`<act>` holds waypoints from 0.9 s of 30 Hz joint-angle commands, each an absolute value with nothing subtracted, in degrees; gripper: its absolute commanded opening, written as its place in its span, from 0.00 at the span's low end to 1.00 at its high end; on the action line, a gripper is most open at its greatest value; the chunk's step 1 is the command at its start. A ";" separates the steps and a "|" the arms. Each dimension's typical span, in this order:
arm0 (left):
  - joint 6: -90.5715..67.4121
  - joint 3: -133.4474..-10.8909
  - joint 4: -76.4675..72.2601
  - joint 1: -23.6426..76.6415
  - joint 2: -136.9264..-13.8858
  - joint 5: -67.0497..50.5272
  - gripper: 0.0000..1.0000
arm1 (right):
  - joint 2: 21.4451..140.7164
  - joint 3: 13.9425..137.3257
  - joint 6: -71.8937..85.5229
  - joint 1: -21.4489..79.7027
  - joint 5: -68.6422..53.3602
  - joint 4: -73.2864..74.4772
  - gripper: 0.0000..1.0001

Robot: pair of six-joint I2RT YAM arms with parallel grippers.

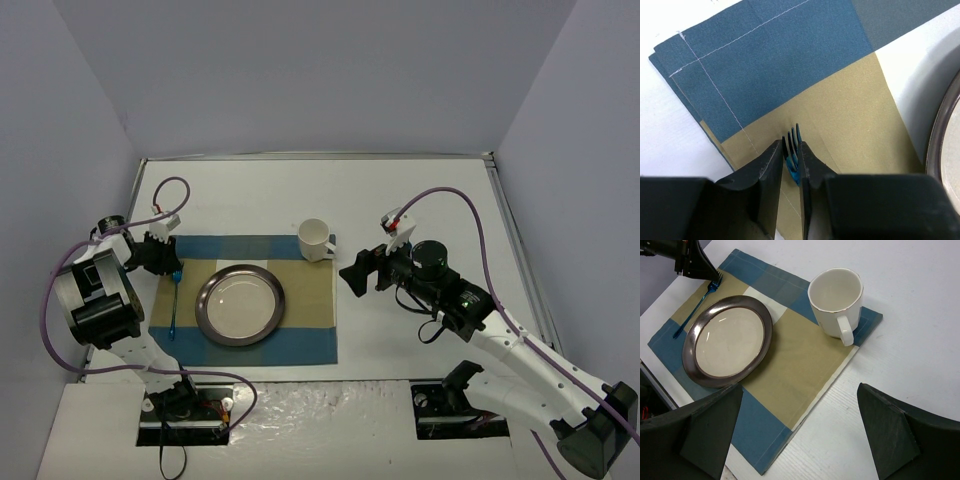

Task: Set the dinner table for one person

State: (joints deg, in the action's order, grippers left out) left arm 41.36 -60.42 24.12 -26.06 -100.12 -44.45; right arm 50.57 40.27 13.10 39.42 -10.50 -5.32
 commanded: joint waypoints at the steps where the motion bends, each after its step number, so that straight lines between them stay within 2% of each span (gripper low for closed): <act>1: 41.66 -60.99 22.07 -26.54 -98.96 -45.80 0.16 | 50.90 40.70 12.04 39.46 -10.02 -8.71 0.95; 6: 40.43 -61.00 20.66 -26.55 -97.82 -44.37 0.19 | 50.98 40.69 12.04 39.55 -10.02 -8.79 0.95; 7: 40.25 -61.00 20.57 -26.63 -97.73 -43.94 0.23 | 51.06 40.70 12.04 39.46 -10.11 -8.79 0.95; 14: 36.16 -60.87 17.75 -26.63 -95.11 -40.97 0.32 | 50.78 40.55 11.95 39.41 -8.88 -8.67 0.95; 16: 31.30 -60.66 15.42 -26.63 -92.67 -38.86 0.40 | 50.71 40.52 12.04 39.38 -8.04 -8.70 0.96; 21: 17.13 -58.81 7.96 -26.46 -79.91 -28.72 0.58 | 50.89 41.21 12.39 38.68 -5.03 -7.48 0.96; 25: 7.35 -58.50 8.97 -25.87 -69.21 -22.15 0.64 | 51.54 42.21 12.93 37.67 -1.41 -6.20 0.96; 27: 3.02 -57.55 9.12 -24.04 -64.15 -19.52 0.70 | 52.56 42.87 13.45 36.65 1.60 -4.96 0.96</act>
State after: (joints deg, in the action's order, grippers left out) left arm 16.53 -57.12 13.28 -26.11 -74.75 -26.84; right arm 50.68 40.25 13.03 38.40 -5.22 -4.30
